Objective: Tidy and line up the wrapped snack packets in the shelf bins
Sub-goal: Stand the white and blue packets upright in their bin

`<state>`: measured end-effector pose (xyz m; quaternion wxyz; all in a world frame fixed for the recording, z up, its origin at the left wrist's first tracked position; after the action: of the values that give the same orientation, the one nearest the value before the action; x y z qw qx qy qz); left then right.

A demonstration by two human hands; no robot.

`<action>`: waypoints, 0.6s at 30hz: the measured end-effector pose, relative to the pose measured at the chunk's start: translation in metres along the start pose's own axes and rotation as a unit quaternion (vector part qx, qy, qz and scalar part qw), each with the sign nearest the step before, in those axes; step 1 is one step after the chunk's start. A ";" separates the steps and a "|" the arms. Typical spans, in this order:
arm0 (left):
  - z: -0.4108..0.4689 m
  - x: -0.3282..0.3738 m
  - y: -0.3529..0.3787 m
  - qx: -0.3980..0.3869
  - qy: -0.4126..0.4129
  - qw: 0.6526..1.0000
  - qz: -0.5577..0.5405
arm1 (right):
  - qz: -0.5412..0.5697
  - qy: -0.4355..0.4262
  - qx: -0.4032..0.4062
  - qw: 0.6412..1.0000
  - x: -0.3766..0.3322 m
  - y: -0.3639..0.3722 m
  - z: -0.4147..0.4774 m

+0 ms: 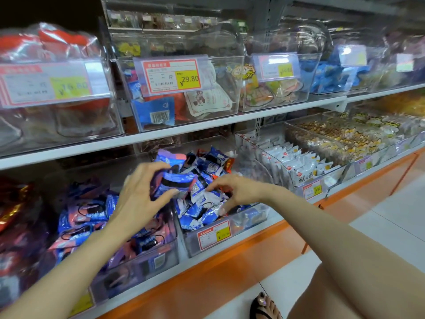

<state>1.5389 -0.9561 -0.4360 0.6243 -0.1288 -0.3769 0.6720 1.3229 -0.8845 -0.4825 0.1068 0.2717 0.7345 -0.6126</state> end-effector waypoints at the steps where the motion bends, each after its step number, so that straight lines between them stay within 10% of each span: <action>1: -0.004 -0.005 -0.006 0.021 -0.023 0.999 0.008 | -0.064 -0.007 -0.001 0.998 -0.002 0.006 0.003; 6: -0.020 -0.028 -0.023 0.052 -0.167 0.979 0.102 | -0.190 -0.024 0.044 0.981 -0.009 0.014 0.010; 11: -0.030 -0.051 -0.009 -0.125 -0.233 0.938 0.223 | -0.276 -0.042 0.088 0.956 -0.018 0.017 0.014; 18: -0.026 -0.044 0.005 -0.139 -0.181 0.958 0.174 | -0.224 -0.033 0.220 0.949 0.002 -0.005 0.008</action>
<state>1.5601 -0.9877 -0.4704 0.3949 -0.1542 -0.5456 0.7230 1.3172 -0.8921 -0.4806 -0.0712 0.0962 0.6192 -0.7761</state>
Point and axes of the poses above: each hand's wrist, its own z-axis towards the middle knuckle, its own y-axis out of the palm, x = y × z, the point moved 5 cm from there along z, towards the middle knuckle, and after that the axes turned 12 degrees about y, right-handed, at the moved point
